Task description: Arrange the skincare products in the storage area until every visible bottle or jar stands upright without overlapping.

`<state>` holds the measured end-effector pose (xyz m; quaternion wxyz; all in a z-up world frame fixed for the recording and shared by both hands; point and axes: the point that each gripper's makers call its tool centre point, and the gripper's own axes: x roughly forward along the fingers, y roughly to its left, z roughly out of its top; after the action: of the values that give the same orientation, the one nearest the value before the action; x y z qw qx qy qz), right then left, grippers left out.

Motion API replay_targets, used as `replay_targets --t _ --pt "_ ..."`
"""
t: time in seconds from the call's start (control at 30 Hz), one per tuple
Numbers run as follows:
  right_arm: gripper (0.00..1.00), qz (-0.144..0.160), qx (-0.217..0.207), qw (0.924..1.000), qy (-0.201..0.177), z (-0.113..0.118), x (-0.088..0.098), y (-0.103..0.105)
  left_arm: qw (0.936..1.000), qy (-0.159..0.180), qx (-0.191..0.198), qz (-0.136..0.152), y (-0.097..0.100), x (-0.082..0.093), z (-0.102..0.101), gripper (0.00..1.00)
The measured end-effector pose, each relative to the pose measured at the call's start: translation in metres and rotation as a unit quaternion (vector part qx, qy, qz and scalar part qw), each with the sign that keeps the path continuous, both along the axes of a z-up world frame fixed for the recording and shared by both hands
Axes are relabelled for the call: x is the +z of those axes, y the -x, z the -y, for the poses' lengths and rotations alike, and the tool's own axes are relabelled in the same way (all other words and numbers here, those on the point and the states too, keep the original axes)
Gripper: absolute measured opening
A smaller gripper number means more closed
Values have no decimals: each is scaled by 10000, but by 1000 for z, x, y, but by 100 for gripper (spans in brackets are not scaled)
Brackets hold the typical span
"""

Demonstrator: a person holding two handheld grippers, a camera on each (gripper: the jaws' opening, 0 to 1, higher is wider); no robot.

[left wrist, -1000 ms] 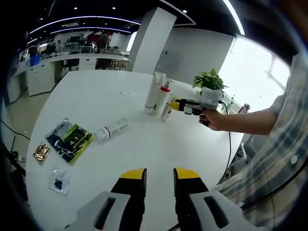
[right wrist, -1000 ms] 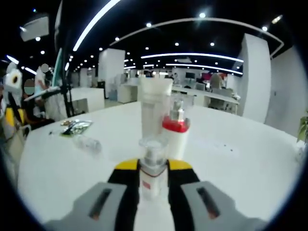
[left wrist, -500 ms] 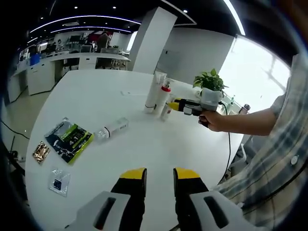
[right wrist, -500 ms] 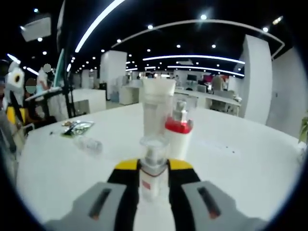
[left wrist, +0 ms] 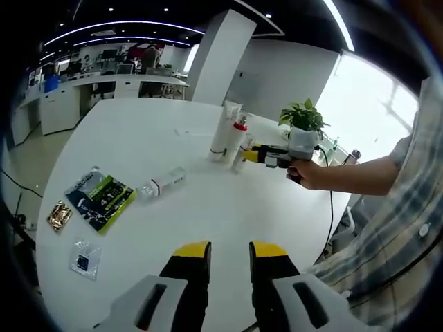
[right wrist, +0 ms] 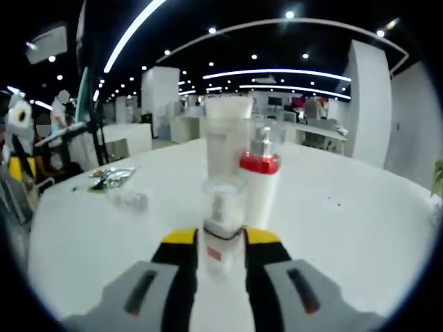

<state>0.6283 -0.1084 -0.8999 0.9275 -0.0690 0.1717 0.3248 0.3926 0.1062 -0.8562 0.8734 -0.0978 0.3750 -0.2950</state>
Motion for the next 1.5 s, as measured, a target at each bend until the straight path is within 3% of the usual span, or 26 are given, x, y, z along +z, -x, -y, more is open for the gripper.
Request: replay_targets --t 0.2,0.57,0.73,1.07,1.2,1.5 --pt "22 -237 -11 9996 143 1 -12 1 10000 -20 31 -17 1 -1 -3 22" --pt "19 -285 -18 9995 119 -4 -12 1 9999 -21 90 -64 5 -5 -6 22" --pt "25 -415 2 9991 60 -7 -17 3 9999 -17 113 -80 5 -5 -7 22" --pt "27 -479 -93 9988 -9 -13 -17 -2 9998 -12 148 -107 8 -6 -8 22" --pt "22 -608 -230 9979 -1 -11 -23 -4 9998 0 158 -108 10 -6 -5 22" --pt "18 -585 -256 9979 89 -10 -23 -4 9997 4 197 -147 16 -7 -3 22"
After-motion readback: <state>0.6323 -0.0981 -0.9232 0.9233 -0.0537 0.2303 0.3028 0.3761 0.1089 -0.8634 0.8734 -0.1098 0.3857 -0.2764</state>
